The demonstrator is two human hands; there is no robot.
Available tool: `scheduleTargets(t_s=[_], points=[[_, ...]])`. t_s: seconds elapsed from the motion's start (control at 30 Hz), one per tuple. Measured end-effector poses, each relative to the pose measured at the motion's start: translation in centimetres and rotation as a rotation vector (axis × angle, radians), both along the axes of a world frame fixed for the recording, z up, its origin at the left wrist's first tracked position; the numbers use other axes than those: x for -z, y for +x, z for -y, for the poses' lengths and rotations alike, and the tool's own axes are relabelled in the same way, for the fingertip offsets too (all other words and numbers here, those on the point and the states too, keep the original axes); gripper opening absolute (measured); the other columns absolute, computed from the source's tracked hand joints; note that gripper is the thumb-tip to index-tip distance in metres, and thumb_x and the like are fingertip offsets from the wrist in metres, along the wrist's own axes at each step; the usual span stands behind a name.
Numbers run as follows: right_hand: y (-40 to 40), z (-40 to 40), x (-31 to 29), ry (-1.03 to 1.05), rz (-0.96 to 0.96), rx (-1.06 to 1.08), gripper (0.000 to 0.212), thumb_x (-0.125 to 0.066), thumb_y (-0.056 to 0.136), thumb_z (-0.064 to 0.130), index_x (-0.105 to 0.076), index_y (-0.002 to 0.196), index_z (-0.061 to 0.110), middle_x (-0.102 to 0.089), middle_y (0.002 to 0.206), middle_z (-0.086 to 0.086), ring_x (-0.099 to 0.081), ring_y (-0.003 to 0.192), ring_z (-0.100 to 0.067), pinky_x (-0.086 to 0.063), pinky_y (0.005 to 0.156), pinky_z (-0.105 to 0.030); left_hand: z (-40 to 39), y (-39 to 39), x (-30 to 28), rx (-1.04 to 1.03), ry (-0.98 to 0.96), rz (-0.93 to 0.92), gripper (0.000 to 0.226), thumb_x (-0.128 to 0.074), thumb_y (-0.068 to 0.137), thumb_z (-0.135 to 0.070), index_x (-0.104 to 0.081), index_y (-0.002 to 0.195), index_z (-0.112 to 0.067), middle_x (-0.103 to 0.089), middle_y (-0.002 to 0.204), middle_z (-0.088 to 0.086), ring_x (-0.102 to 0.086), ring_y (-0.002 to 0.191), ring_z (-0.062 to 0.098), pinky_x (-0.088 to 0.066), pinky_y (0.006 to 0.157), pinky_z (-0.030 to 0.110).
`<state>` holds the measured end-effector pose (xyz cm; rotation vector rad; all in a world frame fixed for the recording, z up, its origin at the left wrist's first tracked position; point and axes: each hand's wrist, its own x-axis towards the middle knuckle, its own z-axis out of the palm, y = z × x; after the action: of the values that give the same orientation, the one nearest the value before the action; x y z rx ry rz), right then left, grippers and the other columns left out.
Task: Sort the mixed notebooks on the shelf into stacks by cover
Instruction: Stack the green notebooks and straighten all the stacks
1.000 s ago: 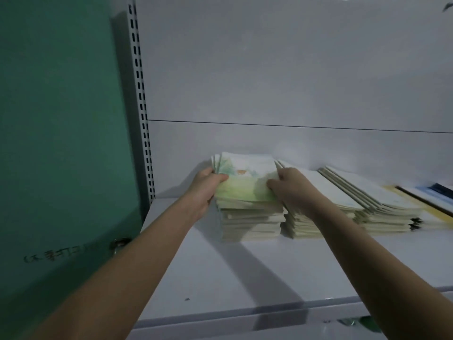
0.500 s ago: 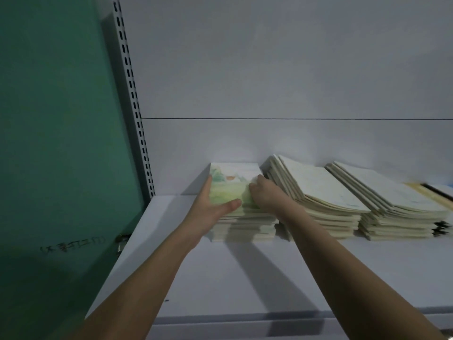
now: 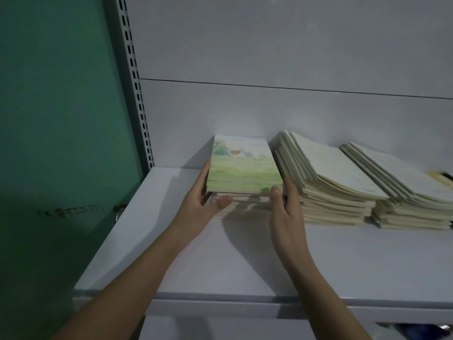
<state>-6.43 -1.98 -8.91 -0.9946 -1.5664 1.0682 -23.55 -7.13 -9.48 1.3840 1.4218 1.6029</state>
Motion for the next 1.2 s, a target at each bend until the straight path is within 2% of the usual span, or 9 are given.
scheduleTargets(t_s=[0.13, 0.3, 0.43, 0.57, 0.8, 0.93, 1.03, 1.1, 1.2], points=[[0.7, -0.3, 0.9, 0.005, -0.035, -0.038, 0.048, -0.048, 0.101, 0.031, -0.034, 0.147, 0.032, -0.050, 0.140, 0.009, -0.046, 0.126, -0.003, -0.036, 0.103, -0.017, 0.1, -0.1, 0.4, -0.003, -0.006, 0.002, 0.087, -0.069, 0.085, -0.041, -0.017, 0.154, -0.034, -0.049, 0.145, -0.014, -0.044, 0.136, 0.009, -0.031, 0.117, 0.042], [1.3, -0.2, 1.6, -0.004, -0.054, -0.098, 0.061, -0.052, 0.098, 0.013, -0.027, 0.151, 0.029, -0.043, 0.140, 0.026, -0.040, 0.128, 0.011, -0.032, 0.109, -0.016, -0.1, 0.0, 0.7, -0.035, -0.006, 0.019, 0.077, -0.056, 0.086, -0.035, -0.016, 0.152, -0.036, -0.052, 0.138, -0.019, -0.053, 0.124, 0.001, -0.041, 0.106, 0.022], [1.5, -0.5, 1.5, 0.015, -0.011, -0.079, 0.055, -0.049, 0.101, 0.022, -0.028, 0.152, 0.028, -0.038, 0.144, 0.027, -0.038, 0.115, 0.024, -0.027, 0.094, 0.005, -0.2, 0.1, 0.8, -0.043, -0.008, -0.001, 0.073, -0.053, 0.087, -0.036, -0.013, 0.148, -0.042, -0.053, 0.135, -0.026, -0.053, 0.123, -0.002, -0.040, 0.107, 0.022], [1.7, -0.6, 1.5, 0.111, 0.004, -0.096, 0.042, -0.043, 0.102, 0.018, -0.045, 0.143, 0.026, -0.058, 0.134, 0.009, -0.052, 0.124, -0.007, -0.040, 0.108, -0.033, -0.7, 0.6, 1.1, -0.061, 0.000, -0.040, 0.071, -0.053, 0.088, -0.040, -0.011, 0.145, -0.046, -0.050, 0.134, -0.034, -0.048, 0.127, -0.003, -0.035, 0.114, 0.032], [1.2, -1.3, 0.8, 0.139, -0.036, -0.001, 0.030, -0.039, 0.103, 0.013, -0.064, 0.118, 0.023, -0.068, 0.108, 0.017, -0.058, 0.100, 0.006, -0.043, 0.082, -0.011, -1.2, 0.6, 0.5, -0.065, 0.008, -0.039, 0.067, -0.053, 0.087, -0.039, -0.016, 0.143, -0.045, -0.050, 0.134, -0.031, -0.048, 0.126, -0.006, -0.035, 0.112, 0.025], [-0.3, -2.2, 0.9, 0.046, -0.044, 0.072, 0.026, -0.033, 0.105, 0.022, -0.052, 0.087, 0.016, -0.053, 0.078, 0.010, -0.047, 0.070, 0.003, -0.035, 0.065, -0.017, -1.7, 0.7, 0.2, -0.065, -0.004, -0.037, 0.071, -0.056, 0.084, -0.038, -0.018, 0.143, -0.046, -0.051, 0.132, -0.031, -0.049, 0.125, -0.005, -0.037, 0.110, 0.022], [-0.6, -2.2, 1.0, -0.001, -0.078, 0.089, 0.026, -0.031, 0.105, 0.025, -0.051, 0.093, 0.014, -0.051, 0.081, 0.010, -0.046, 0.071, 0.006, -0.035, 0.070, -0.019, -1.6, 0.3, 0.4, -0.039, -0.022, -0.041, 0.077, -0.059, 0.082, -0.038, -0.016, 0.147, -0.044, -0.045, 0.144, -0.022, -0.044, 0.130, -0.004, -0.037, 0.106, 0.014], [-0.3, -2.0, 1.6, -0.062, -0.088, 0.041, 0.024, -0.035, 0.104, 0.028, -0.055, 0.110, 0.018, -0.059, 0.097, 0.011, -0.052, 0.089, 0.009, -0.041, 0.087, -0.024, -1.1, -0.2, 0.6, 0.000, -0.054, -0.023, 0.088, -0.063, 0.081, -0.035, -0.013, 0.154, -0.032, -0.037, 0.153, -0.015, -0.039, 0.134, -0.003, -0.036, 0.106, 0.012], [0.2, -1.7, 3.2, -0.100, -0.067, -0.075, 0.031, -0.042, 0.098, 0.033, -0.053, 0.126, 0.034, -0.062, 0.120, 0.006, -0.057, 0.117, -0.018, -0.044, 0.102, -0.054, -0.6, -0.5, 1.0, 0.032, -0.060, -0.054, 0.068, -0.063, 0.085, -0.022, -0.035, 0.146, -0.030, -0.054, 0.138, -0.020, -0.049, 0.128, -0.001, -0.041, 0.102, 0.015]])
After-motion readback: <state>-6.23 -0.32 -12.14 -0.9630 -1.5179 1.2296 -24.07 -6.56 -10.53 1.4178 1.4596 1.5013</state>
